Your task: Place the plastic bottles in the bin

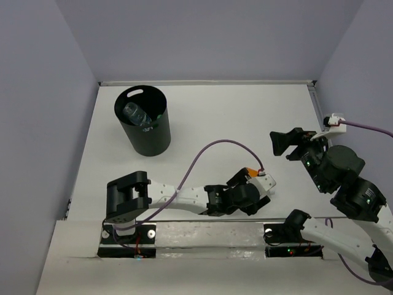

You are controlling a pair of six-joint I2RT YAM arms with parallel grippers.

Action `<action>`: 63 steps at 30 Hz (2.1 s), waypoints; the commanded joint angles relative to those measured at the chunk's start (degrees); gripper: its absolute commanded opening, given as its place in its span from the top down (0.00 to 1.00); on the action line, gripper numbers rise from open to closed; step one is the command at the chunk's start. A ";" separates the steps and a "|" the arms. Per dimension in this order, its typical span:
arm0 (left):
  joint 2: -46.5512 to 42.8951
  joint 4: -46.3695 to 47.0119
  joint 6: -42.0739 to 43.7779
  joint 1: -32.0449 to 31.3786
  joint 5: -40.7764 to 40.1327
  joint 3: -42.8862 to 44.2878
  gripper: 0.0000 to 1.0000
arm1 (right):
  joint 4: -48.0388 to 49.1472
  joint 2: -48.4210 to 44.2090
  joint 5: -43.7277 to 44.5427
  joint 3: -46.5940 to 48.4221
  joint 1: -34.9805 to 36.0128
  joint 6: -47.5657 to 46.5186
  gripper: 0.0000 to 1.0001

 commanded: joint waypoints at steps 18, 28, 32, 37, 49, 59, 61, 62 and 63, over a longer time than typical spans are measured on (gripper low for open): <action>8.55 3.54 2.61 0.76 6.52 7.79 0.05 | 2.93 -3.27 0.70 -1.67 0.02 -2.49 0.18; 10.67 4.68 1.82 0.84 7.22 6.74 0.11 | 3.19 -2.04 -1.76 -1.84 0.02 -1.70 0.18; 9.70 5.73 1.38 0.84 7.22 5.34 0.26 | 3.37 -1.69 -2.20 -1.93 0.02 -1.52 0.19; 8.73 6.87 0.77 0.84 7.57 3.67 0.55 | 3.45 -1.95 -3.35 -2.02 0.02 -0.91 0.19; -5.05 7.66 -0.38 0.84 9.07 -2.13 0.73 | 3.45 -4.06 -2.64 -0.79 0.02 -2.40 0.19; -26.76 7.40 -1.08 9.27 3.98 -5.56 0.73 | 5.39 -7.66 -4.75 0.44 0.02 -3.89 0.19; -30.98 7.84 -0.91 15.22 2.39 -4.95 0.73 | 5.39 -7.05 -5.36 0.27 0.02 -4.33 0.19; -32.21 8.19 -0.73 15.26 1.78 -4.60 0.73 | 5.47 -6.79 -5.72 0.09 0.02 -4.34 0.19; -34.05 8.28 0.05 19.87 1.43 -3.99 0.73 | 5.65 -6.61 -6.15 -0.34 0.02 -4.25 0.19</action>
